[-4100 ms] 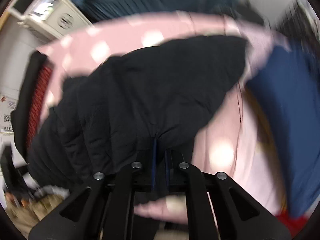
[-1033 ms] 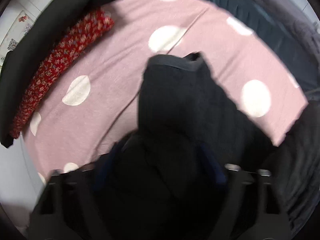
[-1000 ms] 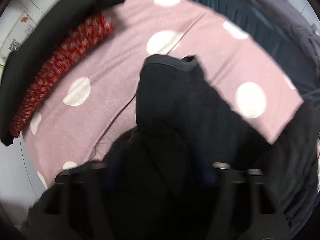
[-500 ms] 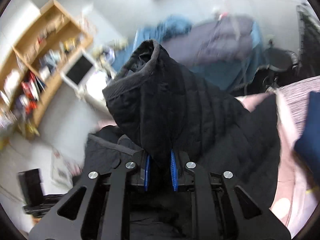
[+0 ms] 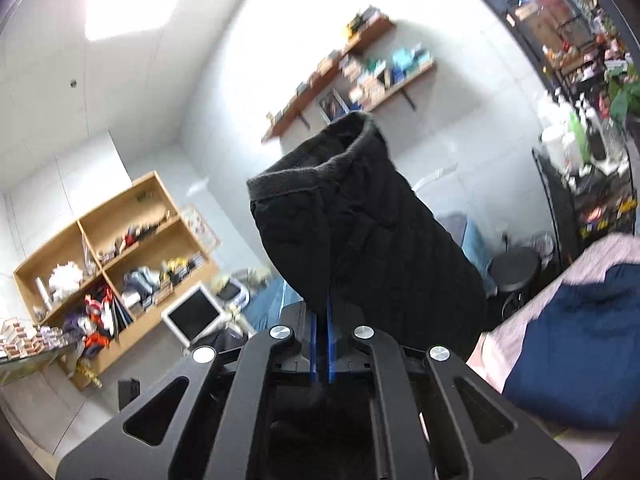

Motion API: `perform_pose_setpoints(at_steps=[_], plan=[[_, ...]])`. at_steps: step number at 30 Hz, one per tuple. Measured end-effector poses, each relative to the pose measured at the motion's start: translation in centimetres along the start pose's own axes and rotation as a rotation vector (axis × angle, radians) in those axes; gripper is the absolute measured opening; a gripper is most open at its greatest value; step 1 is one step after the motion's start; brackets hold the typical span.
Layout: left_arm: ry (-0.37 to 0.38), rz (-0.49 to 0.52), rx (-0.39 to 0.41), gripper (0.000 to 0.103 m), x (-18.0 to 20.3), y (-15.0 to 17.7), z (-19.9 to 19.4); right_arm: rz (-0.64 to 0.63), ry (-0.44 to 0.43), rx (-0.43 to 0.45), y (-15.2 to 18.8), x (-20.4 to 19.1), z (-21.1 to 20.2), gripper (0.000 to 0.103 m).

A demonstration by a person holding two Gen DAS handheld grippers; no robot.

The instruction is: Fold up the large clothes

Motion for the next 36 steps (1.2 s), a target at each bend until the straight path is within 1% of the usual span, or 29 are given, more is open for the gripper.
perform_pose_setpoints(at_steps=[2,5,6,7,8,9,10,11,12,13,14,15,17,19,20,22,23,24,25,26,27,29,30,31,32,33,34,35,36], plan=[[-0.004,-0.055,-0.015,0.008,-2.4,-0.9,1.0,-0.014,0.069,0.053,-1.6,1.1,-0.6,0.004],[-0.006,-0.149,-0.081,0.008,-7.4,-2.3,4.8,0.029,0.129,0.059,-3.1,3.9,0.9,0.004],[0.000,-0.214,-0.110,0.008,-9.1,-2.6,6.4,0.042,0.190,0.044,-3.5,5.4,2.3,0.005],[0.009,-0.279,-0.151,0.008,-10.8,-2.5,8.3,0.043,0.289,0.002,-3.8,7.4,4.5,0.005],[-0.004,-0.328,-0.211,0.008,-12.4,-2.4,11.0,0.058,0.358,-0.043,-3.6,9.2,6.3,0.013],[-0.034,-0.341,-0.246,0.008,-13.3,-2.2,12.8,0.083,0.398,-0.087,-3.4,11.2,7.6,0.040],[-0.068,-0.350,-0.276,0.008,-14.0,-1.9,14.6,0.129,0.445,-0.158,-2.5,13.6,9.9,0.061],[-0.105,-0.346,-0.293,0.008,-14.7,-1.5,16.4,0.171,0.486,-0.211,-1.5,15.1,11.7,0.091],[-0.135,-0.332,-0.301,0.008,-15.0,-1.1,17.7,0.231,0.521,-0.266,0.0,16.9,13.3,0.091],[-0.137,-0.330,-0.302,0.009,-15.0,-0.5,18.2,0.298,0.513,-0.289,2.1,18.6,14.0,0.091],[-0.102,-0.340,-0.293,0.009,-15.3,0.6,18.8,0.351,0.495,-0.306,4.3,19.9,14.5,0.091],[-0.055,-0.354,-0.277,0.009,-15.6,1.4,19.2,0.375,0.495,-0.347,6.5,20.9,15.1,0.091],[0.011,-0.398,-0.253,0.011,-16.2,3.0,19.3,0.390,0.514,-0.431,10.5,21.6,16.5,0.091],[0.027,-0.464,-0.256,0.019,-17.8,4.4,19.3,0.424,0.487,-0.538,15.9,22.4,17.5,0.091],[0.032,-0.503,-0.262,0.019,-18.7,5.0,19.2,0.436,0.472,-0.602,18.6,22.7,18.1,0.091],[0.095,-0.581,-0.264,0.020,-21.1,5.9,18.8,0.447,0.447,-0.702,22.9,22.9,19.1,0.091],[0.110,-0.596,-0.263,0.020,-21.9,6.2,18.7,0.448,0.434,-0.751,24.9,23.0,19.5,0.091],[0.113,-0.602,-0.261,0.020,-22.6,6.2,18.2,0.444,0.430,-0.795,26.4,22.9,20.2,0.091],[0.096,-0.592,-0.263,0.020,-23.0,5.8,17.7,0.439,0.437,-0.843,28.1,22.8,20.7,0.091],[0.083,-0.578,-0.266,0.019,-22.8,5.8,17.2,0.440,0.440,-0.883,29.6,22.5,21.2,0.091],[0.072,-0.559,-0.272,0.020,-22.7,5.5,17.1,0.445,0.435,-0.904,30.3,22.4,21.4,0.091],[0.009,-0.461,-0.297,0.020,-21.5,4.1,16.3,0.453,0.427,-0.936,31.8,21.9,22.0,0.091],[-0.047,-0.384,-0.319,0.021,-20.6,3.4,15.9,0.448,0.425,-0.953,32.4,21.7,22.2,0.091],[-0.154,-0.276,-0.336,0.035,-19.5,2.8,15.6,0.437,0.422,-0.968,32.7,21.7,22.5,0.091],[-0.254,-0.196,-0.339,0.050,-18.6,2.6,15.2,0.422,0.423,-0.978,32.8,21.4,22.8,0.091],[-0.456,-0.037,-0.318,0.084,-17.3,2.4,14.3,0.413,0.422,-0.981,32.9,21.5,22.7,0.091],[-0.610,0.103,-0.278,0.098,-16.2,2.7,13.7,0.401,0.418,-0.986,32.8,21.3,22.9,0.091],[-0.750,0.259,-0.234,0.097,-15.3,3.4,12.9,0.393,0.414,-0.992,32.8,21.3,23.1,0.091],[-0.801,0.322,-0.236,0.097,-15.2,4.2,12.4,0.390,0.415,-0.993,32.8,21.2,23.0,0.091]])
Point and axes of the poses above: each gripper's, at about its wrist camera, not at the fingertips, and z roughly the way its jaws point, x to its right, y to its underside, the point moved 1 cm from there along z, roughly the way its jaws point, and after that the axes turned 10 degrees about -x, right-handed, at the moved point
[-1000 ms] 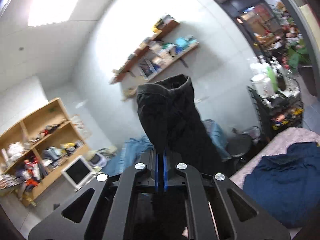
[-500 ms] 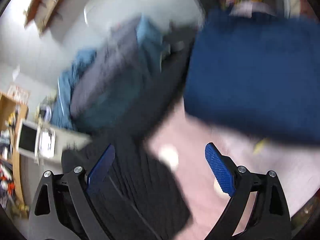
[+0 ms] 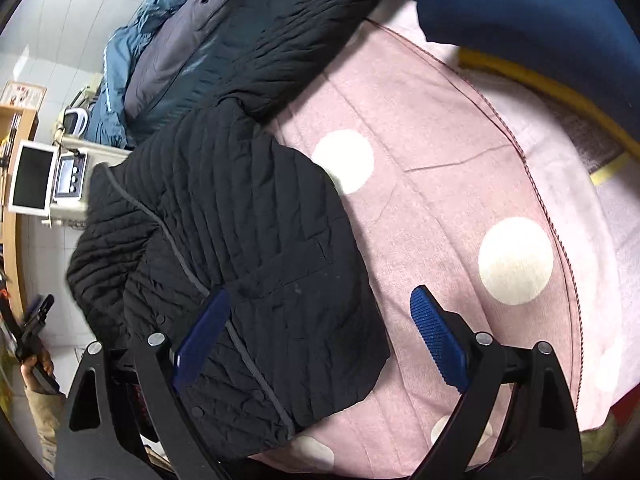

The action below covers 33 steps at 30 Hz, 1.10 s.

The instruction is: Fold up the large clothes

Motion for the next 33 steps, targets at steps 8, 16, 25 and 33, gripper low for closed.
perform_pose_setpoints(at_steps=[8,16,25,33], plan=[[0.408,-0.408,-0.244,0.096,0.1,10.2,5.9,0.031,-0.007,-0.076,0.0,0.8,2.2,0.091],[0.847,-0.758,-0.371,0.096,12.3,17.6,10.4,0.058,-0.004,-0.131,1.4,0.6,4.1,0.091],[0.749,-0.649,-0.201,0.009,11.0,13.8,6.3,0.046,0.017,-0.156,3.1,0.2,5.0,0.091],[0.395,-0.790,-0.042,0.008,-7.4,12.5,2.2,0.042,0.025,-0.161,4.2,0.7,5.8,0.091]])
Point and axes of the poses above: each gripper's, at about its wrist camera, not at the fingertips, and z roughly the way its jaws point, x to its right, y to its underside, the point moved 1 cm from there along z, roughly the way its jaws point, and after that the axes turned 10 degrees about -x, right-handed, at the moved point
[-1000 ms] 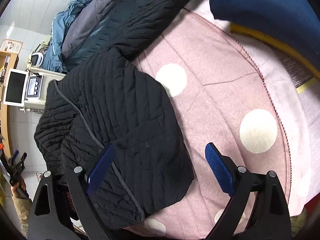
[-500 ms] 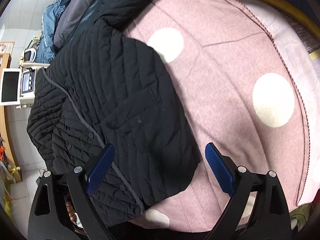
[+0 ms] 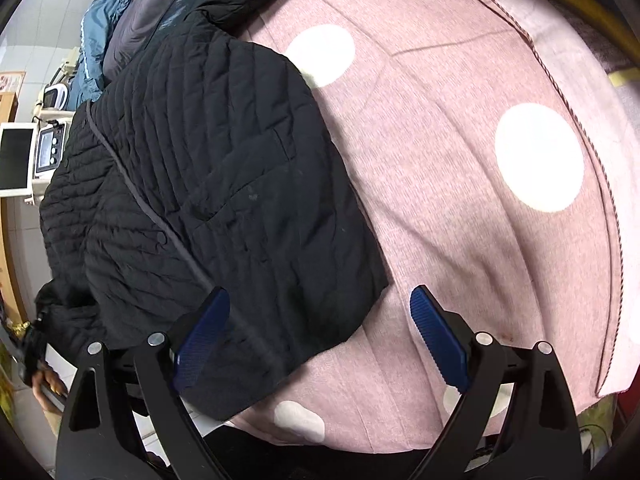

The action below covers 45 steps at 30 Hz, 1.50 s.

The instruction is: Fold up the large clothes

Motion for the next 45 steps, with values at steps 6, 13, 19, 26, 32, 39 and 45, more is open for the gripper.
perform_pose_setpoints(at_steps=[6,13,19,26,32,39,45], plan=[[-0.102,-0.026,-0.117,0.016,-0.3,-1.5,5.1,-0.022,-0.007,-0.005,0.1,-0.4,0.5,0.091],[-0.195,0.067,-0.004,0.096,5.6,3.7,3.4,-0.101,0.083,0.034,-0.4,0.1,-1.1,0.091],[-0.063,0.257,-0.063,0.097,10.5,9.3,3.3,-0.154,0.110,0.071,-2.4,1.2,-2.3,0.091],[0.073,0.325,-0.339,0.097,15.9,16.2,12.1,-0.243,0.080,-0.031,-3.7,-1.0,2.6,0.091],[0.238,0.219,-0.495,0.096,19.7,17.2,16.4,-0.347,0.175,-0.028,-2.3,-4.2,4.6,0.030],[0.180,0.362,-0.485,0.038,22.6,17.5,16.8,-0.369,-0.055,0.015,0.5,-5.7,-1.9,0.010],[0.382,0.249,-0.305,0.014,19.9,10.7,6.5,-0.460,-0.183,0.123,3.8,-10.5,-13.1,0.008]])
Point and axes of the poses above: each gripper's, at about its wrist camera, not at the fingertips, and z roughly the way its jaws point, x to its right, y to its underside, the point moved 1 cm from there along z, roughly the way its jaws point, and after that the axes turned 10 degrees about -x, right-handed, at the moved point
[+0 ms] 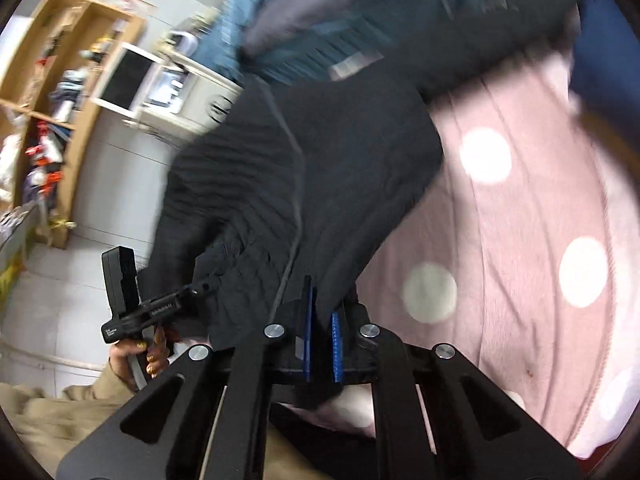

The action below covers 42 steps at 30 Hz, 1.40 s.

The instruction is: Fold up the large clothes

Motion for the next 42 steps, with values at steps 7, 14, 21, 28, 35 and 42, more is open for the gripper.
perform_pose_setpoints(at_steps=[7,14,21,28,35,42], plan=[[-0.066,-0.168,0.159,0.012,-6.0,-7.4,-2.6,-0.119,-0.068,0.153,-7.5,-6.2,-1.8,0.039],[-0.118,-0.267,0.087,0.011,-9.0,-11.6,1.2,0.069,0.135,0.124,-9.7,-2.0,3.9,0.087],[-0.191,-0.227,0.010,0.010,-8.6,-13.0,4.0,0.015,0.484,-0.026,-0.2,5.4,5.9,0.087],[-0.194,-0.238,-0.049,0.010,-9.4,-12.9,5.7,0.023,0.245,-0.253,6.9,7.8,13.2,0.087],[-0.151,-0.232,-0.072,0.015,-9.8,-10.5,5.6,0.130,0.176,-0.125,2.4,10.7,16.4,0.094],[-0.118,-0.136,0.048,0.086,-8.8,-1.9,2.2,0.034,0.132,-0.193,0.3,7.7,18.2,0.080]])
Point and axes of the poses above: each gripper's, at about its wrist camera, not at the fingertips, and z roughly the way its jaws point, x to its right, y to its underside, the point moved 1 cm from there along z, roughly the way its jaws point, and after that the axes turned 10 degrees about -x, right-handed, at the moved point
